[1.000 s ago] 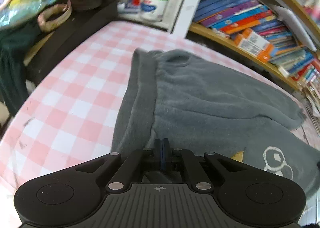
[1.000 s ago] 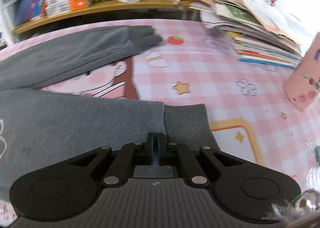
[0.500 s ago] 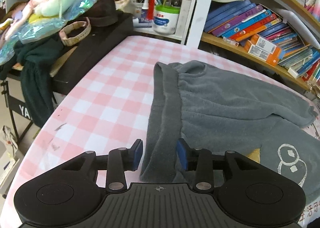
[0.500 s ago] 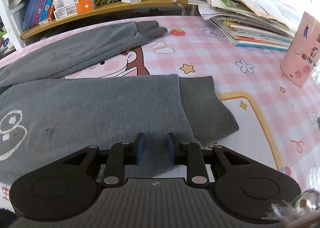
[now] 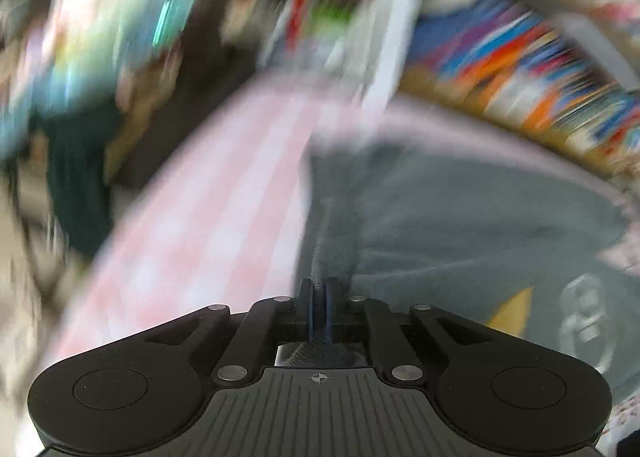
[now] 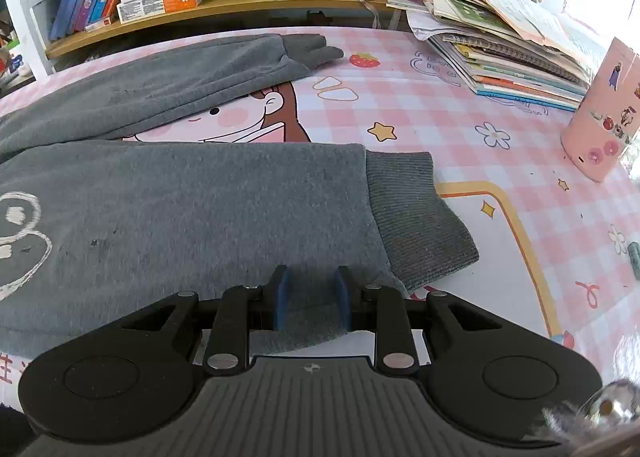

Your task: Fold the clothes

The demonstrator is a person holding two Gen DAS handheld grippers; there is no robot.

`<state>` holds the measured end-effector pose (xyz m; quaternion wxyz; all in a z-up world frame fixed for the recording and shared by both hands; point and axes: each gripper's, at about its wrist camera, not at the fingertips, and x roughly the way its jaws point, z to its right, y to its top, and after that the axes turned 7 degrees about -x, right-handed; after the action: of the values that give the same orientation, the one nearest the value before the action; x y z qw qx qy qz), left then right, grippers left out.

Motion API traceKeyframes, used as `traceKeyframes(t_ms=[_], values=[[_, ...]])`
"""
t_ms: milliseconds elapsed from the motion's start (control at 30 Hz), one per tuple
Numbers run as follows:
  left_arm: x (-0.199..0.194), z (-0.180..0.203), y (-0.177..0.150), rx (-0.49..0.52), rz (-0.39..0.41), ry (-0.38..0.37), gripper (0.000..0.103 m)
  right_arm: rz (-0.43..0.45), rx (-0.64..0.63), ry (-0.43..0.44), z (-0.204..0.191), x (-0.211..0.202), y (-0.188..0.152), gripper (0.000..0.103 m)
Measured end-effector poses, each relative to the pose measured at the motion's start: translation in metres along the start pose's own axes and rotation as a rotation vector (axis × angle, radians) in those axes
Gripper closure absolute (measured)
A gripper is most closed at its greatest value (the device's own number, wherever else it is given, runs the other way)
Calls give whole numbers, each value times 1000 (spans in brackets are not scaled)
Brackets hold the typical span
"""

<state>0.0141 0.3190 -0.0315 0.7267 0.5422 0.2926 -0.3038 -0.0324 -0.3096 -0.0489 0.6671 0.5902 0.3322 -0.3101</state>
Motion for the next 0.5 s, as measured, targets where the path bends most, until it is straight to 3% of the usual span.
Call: traceKeyframes(t_ms=[67,100,267,367,467,500], values=[[-2,-8,-1,-59,13,-27,82,-5,-6,2,0,1,1,79],[-6,-8,0,-73,33,-41,75,-7,-7,3,0,1,1,79],[-21,7,8,13,134,-69,71,-4,-5,-4,-1,1,1,79],[-4,22,14,70,105,-60,73,-1,-2,-6,-2,1,0,79],[10,34,13,81,72,-140,76,-3,-1,-5,-1,1,0,79],[14,36,12,82,52,-164,85,-4,0,-5,-1,1,0,79]])
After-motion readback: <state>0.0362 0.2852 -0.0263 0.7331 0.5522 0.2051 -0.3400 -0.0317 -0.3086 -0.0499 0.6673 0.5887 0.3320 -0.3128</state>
